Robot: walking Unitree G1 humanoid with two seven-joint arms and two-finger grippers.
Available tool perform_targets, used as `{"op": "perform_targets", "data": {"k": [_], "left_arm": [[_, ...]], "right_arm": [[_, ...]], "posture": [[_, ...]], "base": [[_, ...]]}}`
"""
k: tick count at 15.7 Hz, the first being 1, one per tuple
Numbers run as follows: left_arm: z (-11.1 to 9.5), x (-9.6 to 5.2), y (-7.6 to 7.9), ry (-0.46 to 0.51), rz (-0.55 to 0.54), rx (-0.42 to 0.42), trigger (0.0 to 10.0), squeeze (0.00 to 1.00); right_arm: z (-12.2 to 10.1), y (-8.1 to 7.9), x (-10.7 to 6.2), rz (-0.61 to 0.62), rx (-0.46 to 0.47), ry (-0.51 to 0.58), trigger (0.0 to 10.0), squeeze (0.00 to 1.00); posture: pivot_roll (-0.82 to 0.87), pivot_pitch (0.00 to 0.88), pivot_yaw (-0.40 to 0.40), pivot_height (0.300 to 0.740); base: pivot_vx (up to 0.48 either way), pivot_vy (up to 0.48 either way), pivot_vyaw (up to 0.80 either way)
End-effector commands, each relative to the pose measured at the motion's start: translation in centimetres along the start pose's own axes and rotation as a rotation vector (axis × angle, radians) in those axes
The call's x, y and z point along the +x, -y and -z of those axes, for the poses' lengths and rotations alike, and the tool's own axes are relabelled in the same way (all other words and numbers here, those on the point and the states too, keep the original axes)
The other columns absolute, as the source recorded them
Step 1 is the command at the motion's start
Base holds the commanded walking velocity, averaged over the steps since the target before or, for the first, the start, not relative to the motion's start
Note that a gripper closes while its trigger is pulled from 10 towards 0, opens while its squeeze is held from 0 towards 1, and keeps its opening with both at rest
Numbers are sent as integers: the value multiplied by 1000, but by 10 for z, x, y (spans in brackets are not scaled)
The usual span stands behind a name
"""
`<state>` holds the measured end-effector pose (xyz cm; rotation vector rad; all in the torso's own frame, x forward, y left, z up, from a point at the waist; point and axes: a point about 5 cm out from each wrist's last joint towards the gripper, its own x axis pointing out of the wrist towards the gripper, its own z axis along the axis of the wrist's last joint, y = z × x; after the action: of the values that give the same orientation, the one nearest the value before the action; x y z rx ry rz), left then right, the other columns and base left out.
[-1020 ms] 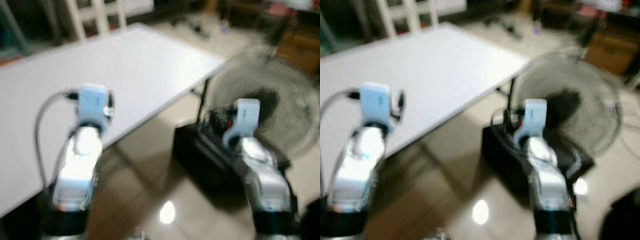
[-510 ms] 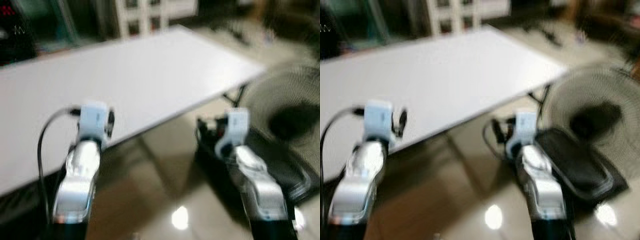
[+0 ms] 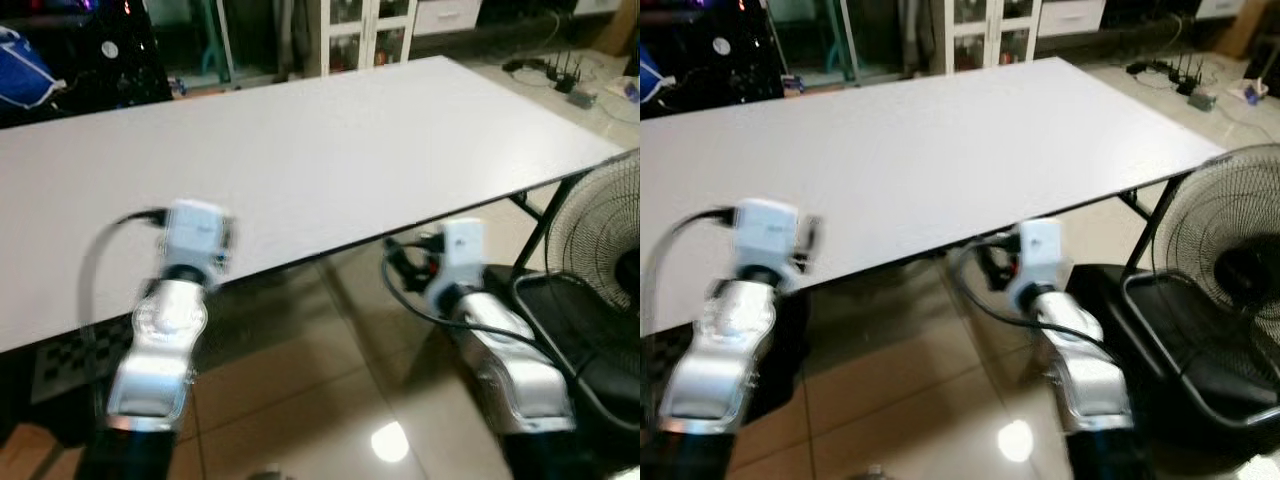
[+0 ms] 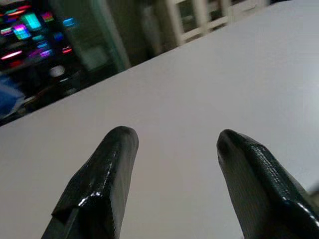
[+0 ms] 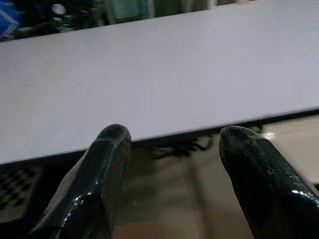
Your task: Setting the table
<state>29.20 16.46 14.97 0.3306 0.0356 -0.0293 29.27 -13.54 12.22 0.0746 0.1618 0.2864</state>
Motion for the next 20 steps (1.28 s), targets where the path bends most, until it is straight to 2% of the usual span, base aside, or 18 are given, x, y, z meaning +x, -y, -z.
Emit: {"op": "perform_targets", "data": {"k": [1, 10, 16, 20], "left_arm": [[-3, -1, -5, 10, -1, 33, 10000, 0], [-2, -3, -11, -4, -8, 27, 10000, 0], [-5, -4, -10, 5, 12, 25, 10000, 0], [-8, -5, -7, 15, 27, 26, 10000, 0]], "right_arm": [[0, -8, 3, -30, 7, -2, 10000, 0], [1, -9, 1, -24, 9, -1, 10000, 0], [-6, -11, 0, -40, -35, 34, 10000, 0], [-7, -9, -2, -24, -19, 45, 10000, 0]], "posture": [[0, 0, -9, 740], [5, 0, -7, 740], [2, 0, -3, 740], [-2, 0, -2, 740]], "base": [[0, 461, 0], [0, 473, 0], [0, 480, 0], [0, 480, 0]]}}
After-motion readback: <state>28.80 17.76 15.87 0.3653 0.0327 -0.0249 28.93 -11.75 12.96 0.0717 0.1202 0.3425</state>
